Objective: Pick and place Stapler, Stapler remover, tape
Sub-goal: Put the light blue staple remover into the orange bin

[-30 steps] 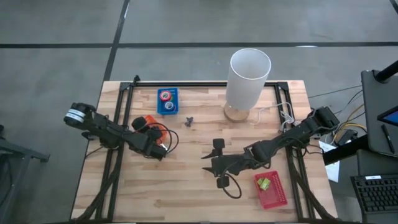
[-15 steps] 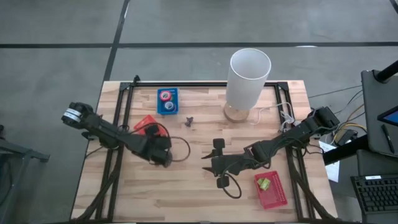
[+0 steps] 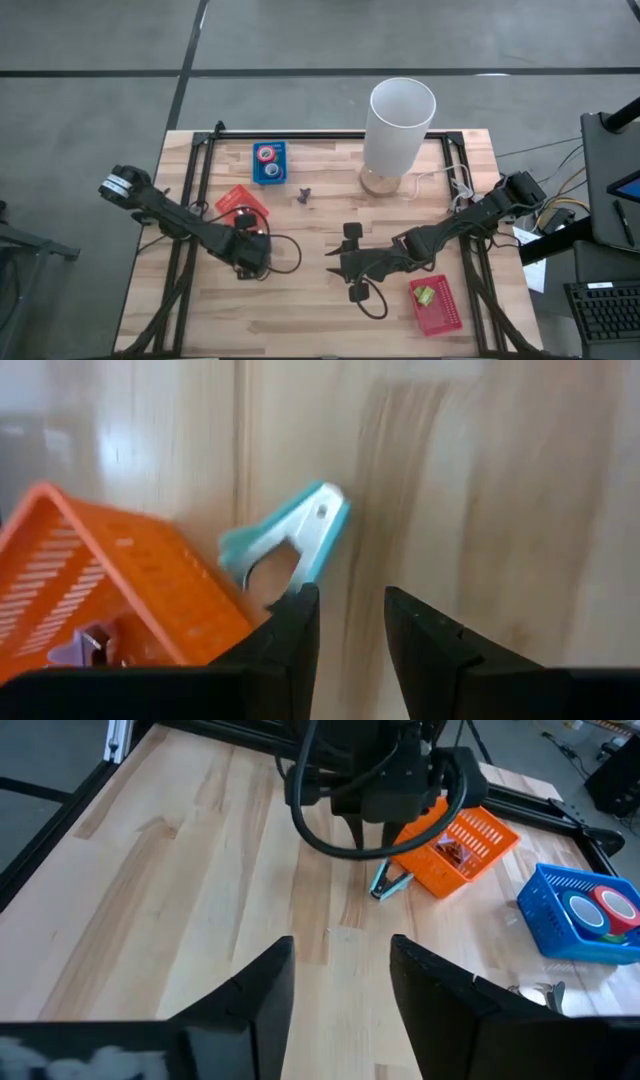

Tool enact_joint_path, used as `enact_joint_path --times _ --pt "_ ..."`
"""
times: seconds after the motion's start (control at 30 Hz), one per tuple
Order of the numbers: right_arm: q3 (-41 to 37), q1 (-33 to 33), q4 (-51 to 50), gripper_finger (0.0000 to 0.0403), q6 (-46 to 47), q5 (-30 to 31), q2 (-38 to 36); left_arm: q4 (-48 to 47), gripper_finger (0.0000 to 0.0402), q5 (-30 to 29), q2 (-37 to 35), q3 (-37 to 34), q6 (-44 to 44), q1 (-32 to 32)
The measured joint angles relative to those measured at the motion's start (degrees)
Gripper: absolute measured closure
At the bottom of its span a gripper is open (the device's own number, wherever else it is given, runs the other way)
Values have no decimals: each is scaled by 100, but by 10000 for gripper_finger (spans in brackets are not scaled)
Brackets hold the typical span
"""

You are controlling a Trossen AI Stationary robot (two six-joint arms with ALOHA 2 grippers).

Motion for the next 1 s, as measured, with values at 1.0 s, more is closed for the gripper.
enact_joint_path --times 1.0 --pt "-9 0 20 280 -43 0 0 176 287 -660 148 -273 1984 273"
